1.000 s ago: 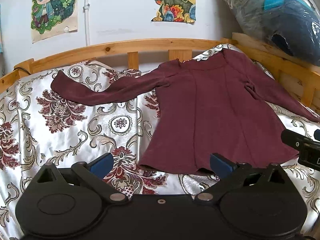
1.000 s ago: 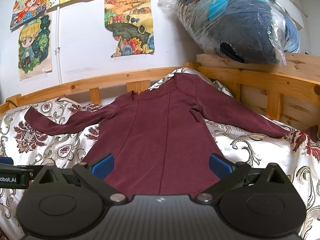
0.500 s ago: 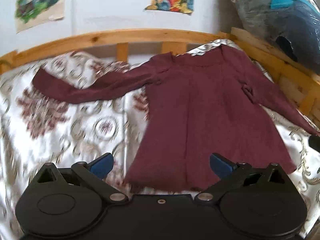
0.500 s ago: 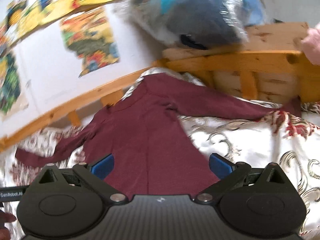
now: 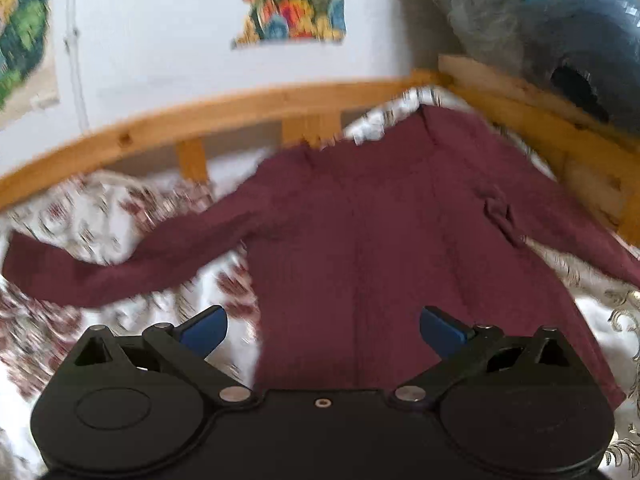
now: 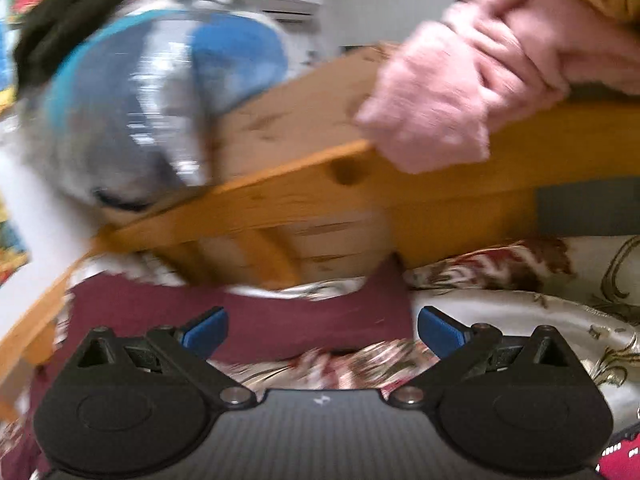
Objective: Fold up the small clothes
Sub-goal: 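Reach the right tool to the sleeve cuff nearest it and grasp it, then carry the held sleeve across the shirt body and open the right tool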
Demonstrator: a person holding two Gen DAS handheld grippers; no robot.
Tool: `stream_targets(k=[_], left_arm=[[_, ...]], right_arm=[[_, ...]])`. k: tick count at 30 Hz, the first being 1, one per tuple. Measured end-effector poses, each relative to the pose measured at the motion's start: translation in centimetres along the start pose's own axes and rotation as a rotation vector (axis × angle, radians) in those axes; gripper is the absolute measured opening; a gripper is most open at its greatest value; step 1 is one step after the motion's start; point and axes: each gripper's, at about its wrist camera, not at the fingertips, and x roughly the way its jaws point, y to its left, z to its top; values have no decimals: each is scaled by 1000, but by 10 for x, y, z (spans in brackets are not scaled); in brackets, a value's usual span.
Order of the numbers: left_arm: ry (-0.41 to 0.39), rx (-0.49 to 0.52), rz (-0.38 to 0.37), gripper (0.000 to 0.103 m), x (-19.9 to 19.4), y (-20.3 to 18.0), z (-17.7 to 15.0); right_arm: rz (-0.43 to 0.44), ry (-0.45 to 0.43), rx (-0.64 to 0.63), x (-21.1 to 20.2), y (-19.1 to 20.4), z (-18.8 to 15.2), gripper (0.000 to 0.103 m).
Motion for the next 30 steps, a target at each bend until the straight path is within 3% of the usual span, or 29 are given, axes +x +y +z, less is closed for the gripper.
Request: stream_targets(k=[3, 12, 13, 17, 19, 25, 30], left_arm=[[78, 0, -43, 102, 19, -4, -11], [120, 37, -10, 102, 33, 9, -29], [127, 35, -5, 102, 33, 12, -30], [144, 18, 21, 102, 33, 20, -32], [152, 1, 26, 102, 34, 23, -31], [142, -5, 32, 102, 32, 21, -23], [123, -3, 37, 102, 31, 29, -17]], right_arm=[[-70, 11, 5, 24, -8, -1, 97], [-204, 124, 37, 82, -15, -15, 78], [-212, 131, 43, 86, -16, -17, 71], [-252, 107, 23, 87, -11, -21, 21], [-251, 90, 11, 85, -9, -22, 9], [-192, -45, -137, 61, 21, -18, 7], [-36, -154, -273, 37, 70, -12, 6]])
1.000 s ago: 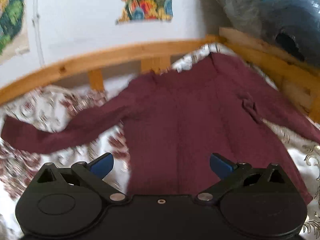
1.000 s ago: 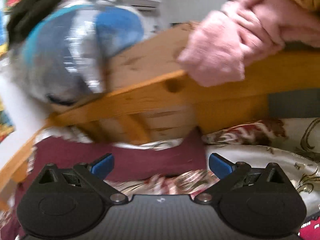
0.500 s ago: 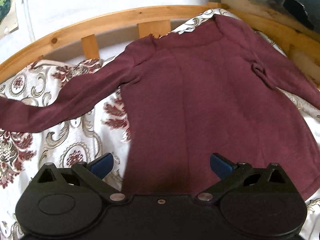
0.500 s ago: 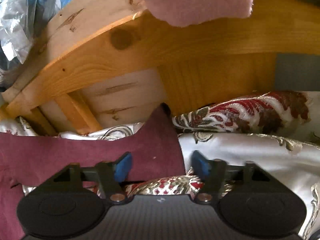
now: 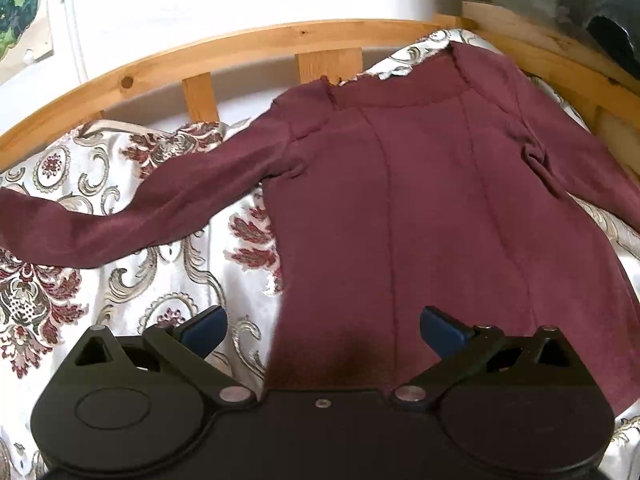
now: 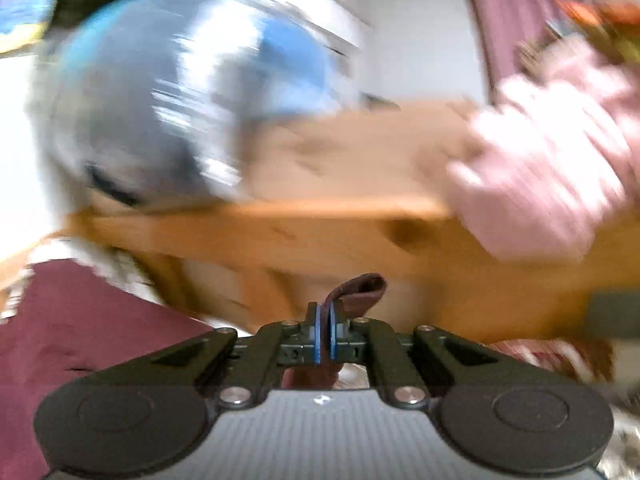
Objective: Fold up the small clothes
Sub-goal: 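Carry the held sleeve across the shirt body and open the right tool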
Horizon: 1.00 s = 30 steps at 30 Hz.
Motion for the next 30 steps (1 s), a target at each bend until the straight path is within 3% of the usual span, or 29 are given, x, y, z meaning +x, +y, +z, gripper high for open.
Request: stream_targets(k=[7, 13, 16, 22, 30], left_arm=[[-66, -12, 69, 102, -7, 24, 4], [-60, -96, 107, 102, -9, 59, 2], [-41, -117, 156, 102, -6, 73, -4], [-17, -155, 383, 102, 3, 88, -10], [-18, -235, 382, 102, 6, 95, -9]], right_arm=[[392, -160, -270, -29, 119, 9, 6], [710, -112, -455, -62, 217, -23, 6], [831, -85, -551, -89, 245, -46, 6], [947, 42, -655, -108, 262, -95, 6], [1075, 108, -755, -112, 262, -131, 6]])
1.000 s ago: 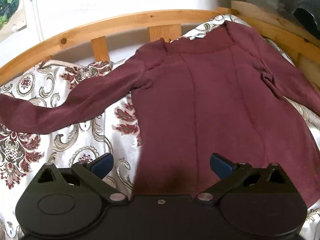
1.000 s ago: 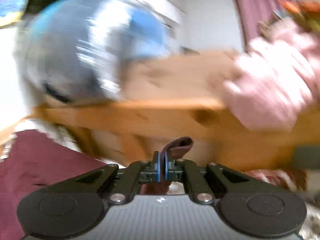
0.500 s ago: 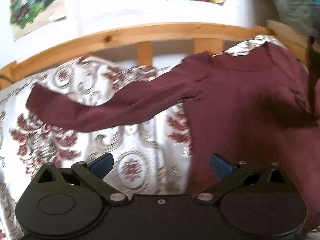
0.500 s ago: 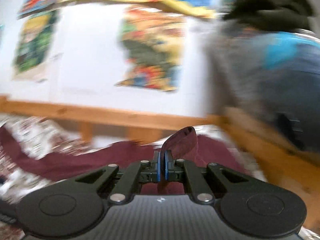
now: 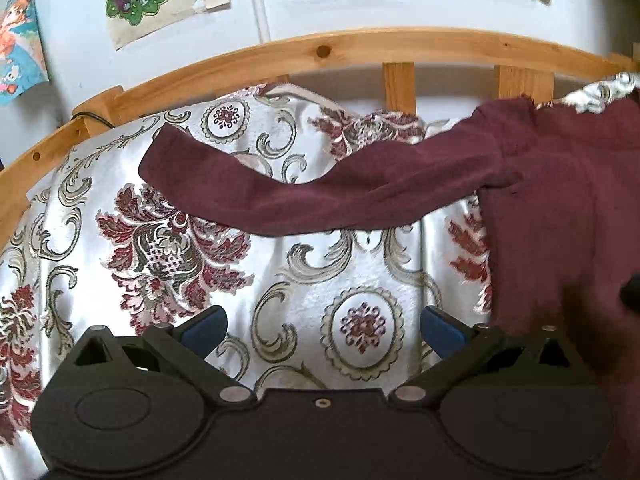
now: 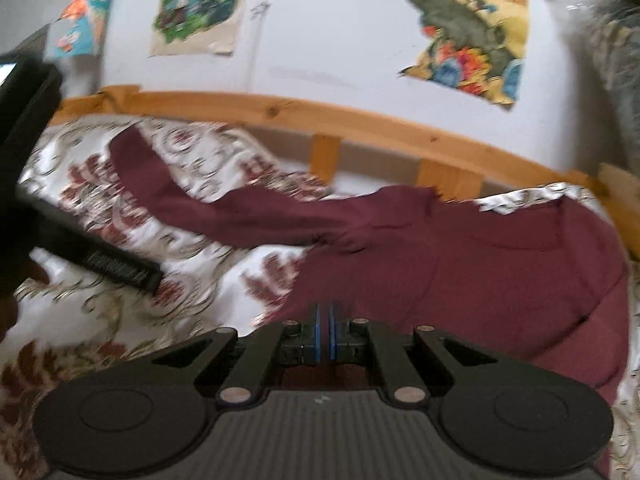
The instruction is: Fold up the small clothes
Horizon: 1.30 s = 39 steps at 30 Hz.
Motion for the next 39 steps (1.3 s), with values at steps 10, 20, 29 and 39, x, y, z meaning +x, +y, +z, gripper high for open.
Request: stream_targets(k=[10, 20, 29, 39], left_arm=[[-101, -57, -263, 102, -3, -12, -2], [-184, 228, -347, 102, 9, -98, -8], [-171, 281, -352, 102, 32, -126, -16], [-31, 333, -228, 102, 58, -130, -34]], right_arm=[[30, -16, 153, -27, -43, -14, 74], [-369, 24, 289, -18, -189, -19, 72], [-348, 254, 421, 31, -254, -1, 68], [-433, 299, 491, 52, -261, 2, 13]])
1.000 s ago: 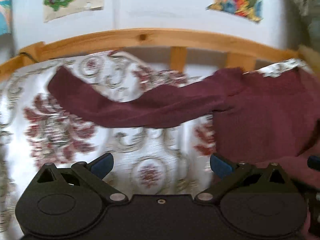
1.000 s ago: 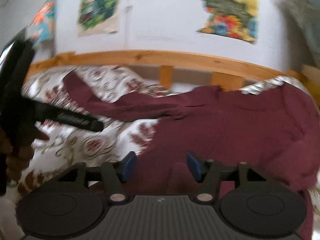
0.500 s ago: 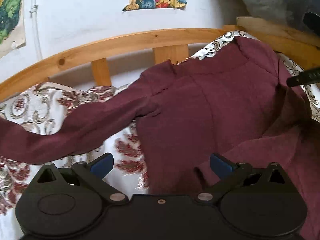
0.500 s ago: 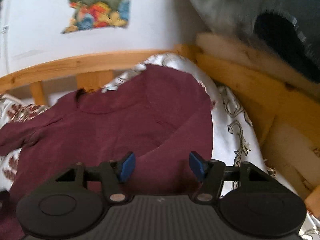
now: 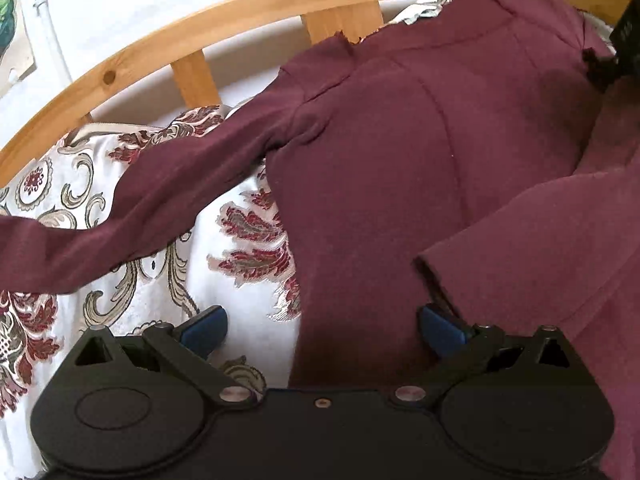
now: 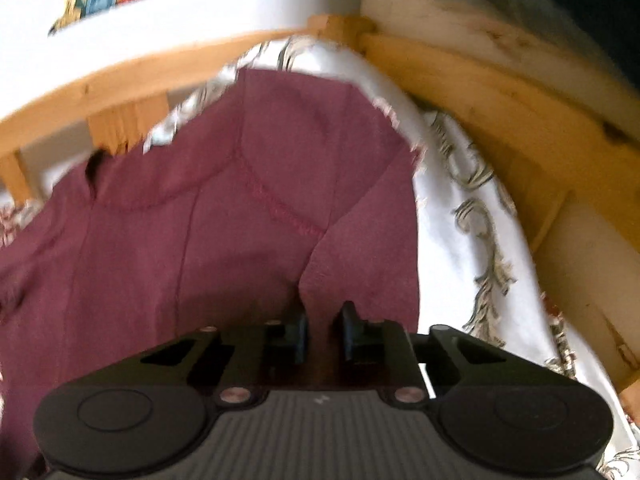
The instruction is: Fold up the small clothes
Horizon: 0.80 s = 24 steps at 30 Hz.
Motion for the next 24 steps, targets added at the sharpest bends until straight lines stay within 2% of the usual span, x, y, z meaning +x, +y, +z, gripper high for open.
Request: stream_targets(k=[4, 6, 8, 9, 11, 12, 14, 17, 21, 24], left_arm=[[0, -2, 9, 102, -2, 1, -4], [-1, -3, 15, 102, -4, 0, -4], [-10, -15, 21, 102, -7, 1, -3], [-19, -26, 25, 102, -9, 2, -3], [-70, -69, 14, 102, -18, 9, -4], [-96, -83, -4, 102, -23, 12, -3], [-157, -104, -43, 102, -32, 17, -3], [-224, -88, -99, 102, -38, 16, 4], [-196, -48, -154, 102, -28, 4, 17], [-181, -29, -215, 95, -21, -1, 21]], right_arm=[[0, -91, 12, -18, 0, 13, 11], [-5, -116, -25, -20, 6, 19, 11], [39, -127, -63, -19, 8, 19, 15], [65, -140, -69, -21, 7, 18, 21], [87, -181, -62, -31, -2, 10, 69], [97, -205, -50, -37, -7, 5, 73], [110, -234, -46, -46, -21, -8, 74], [99, -218, -7, -49, -43, -31, 75], [100, -154, 118, -36, -70, -55, 74], [138, -122, 181, -26, -83, -65, 65]])
